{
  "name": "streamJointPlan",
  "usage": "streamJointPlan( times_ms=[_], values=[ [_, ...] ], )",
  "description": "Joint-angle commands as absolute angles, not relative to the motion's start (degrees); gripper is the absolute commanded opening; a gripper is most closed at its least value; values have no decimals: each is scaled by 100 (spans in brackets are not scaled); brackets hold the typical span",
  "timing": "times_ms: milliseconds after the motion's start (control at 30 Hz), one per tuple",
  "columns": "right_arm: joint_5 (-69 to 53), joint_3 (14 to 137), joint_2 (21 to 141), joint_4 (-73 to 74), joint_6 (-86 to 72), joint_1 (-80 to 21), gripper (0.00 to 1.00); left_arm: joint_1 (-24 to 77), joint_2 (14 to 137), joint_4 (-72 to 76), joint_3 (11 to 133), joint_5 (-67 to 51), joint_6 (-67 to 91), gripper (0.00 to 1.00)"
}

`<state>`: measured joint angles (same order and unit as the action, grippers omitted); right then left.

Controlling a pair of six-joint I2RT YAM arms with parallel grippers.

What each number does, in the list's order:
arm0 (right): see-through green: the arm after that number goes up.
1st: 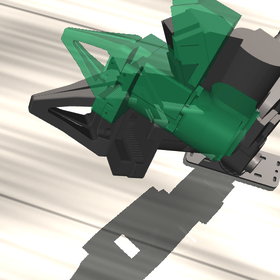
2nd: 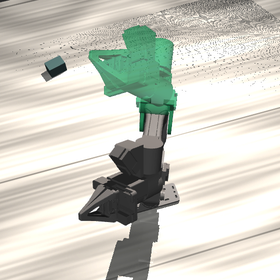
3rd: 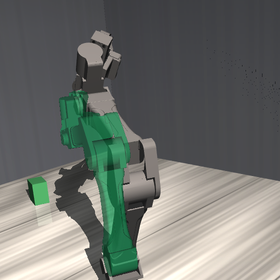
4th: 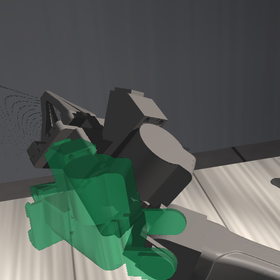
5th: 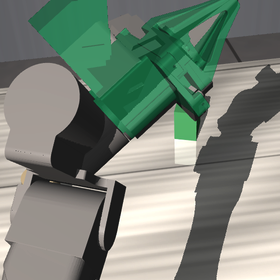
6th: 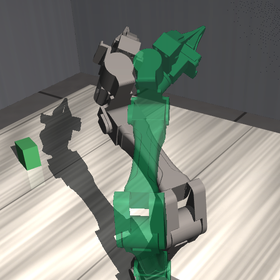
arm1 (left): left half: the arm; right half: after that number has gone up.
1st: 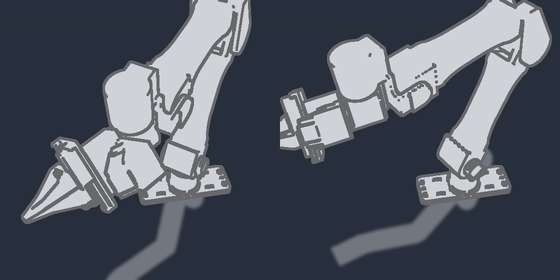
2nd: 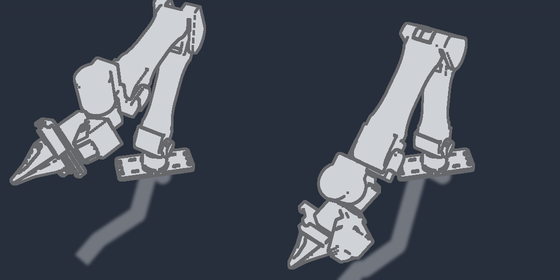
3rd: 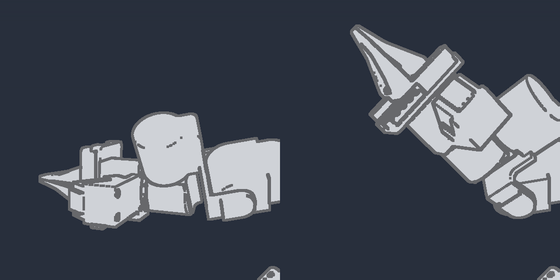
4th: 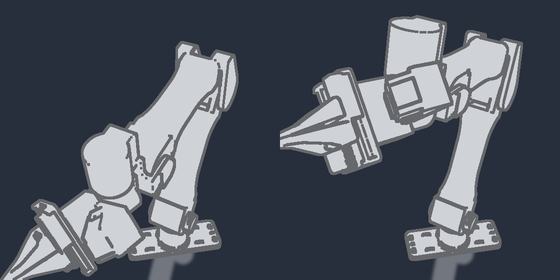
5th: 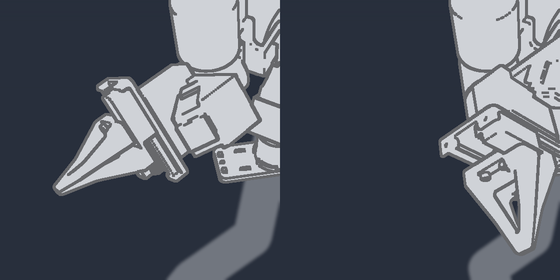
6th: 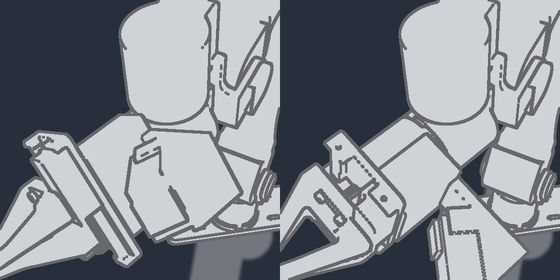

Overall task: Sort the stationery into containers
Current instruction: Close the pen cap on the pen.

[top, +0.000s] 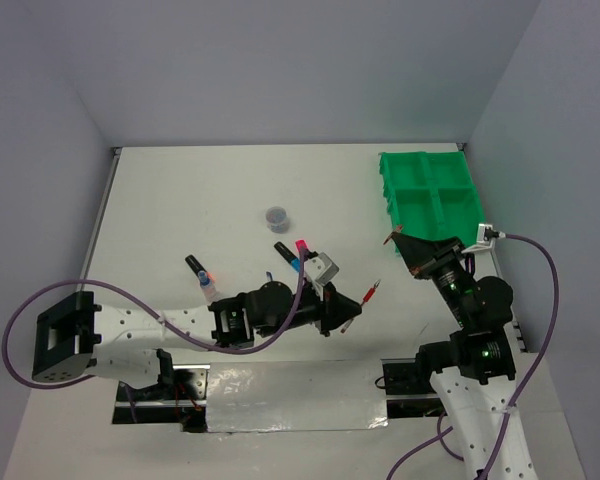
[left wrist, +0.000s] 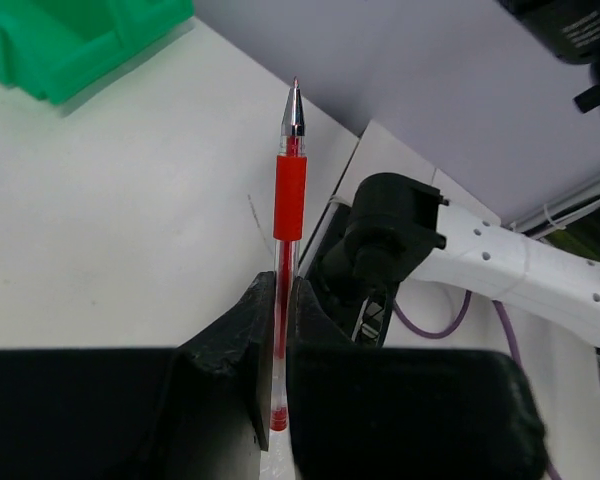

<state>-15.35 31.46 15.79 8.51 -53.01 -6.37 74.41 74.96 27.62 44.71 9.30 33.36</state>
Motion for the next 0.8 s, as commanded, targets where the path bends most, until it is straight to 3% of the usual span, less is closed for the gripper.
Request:
streamJointPlan(
  times_ms=[0,267,767],
  values=[
    [-1978,3050,1223,571,-5633,-624,0,7471,7190,3533,4448,633,2918,0],
    [-1705,2628,730,449,-6170,-633,0,7576,7084,3638,4456,536,2707,0],
    [-2434,2804,1440,220,-5450,-633,0,7286,7497,3225,4913,1081,2716,0]
  ],
)
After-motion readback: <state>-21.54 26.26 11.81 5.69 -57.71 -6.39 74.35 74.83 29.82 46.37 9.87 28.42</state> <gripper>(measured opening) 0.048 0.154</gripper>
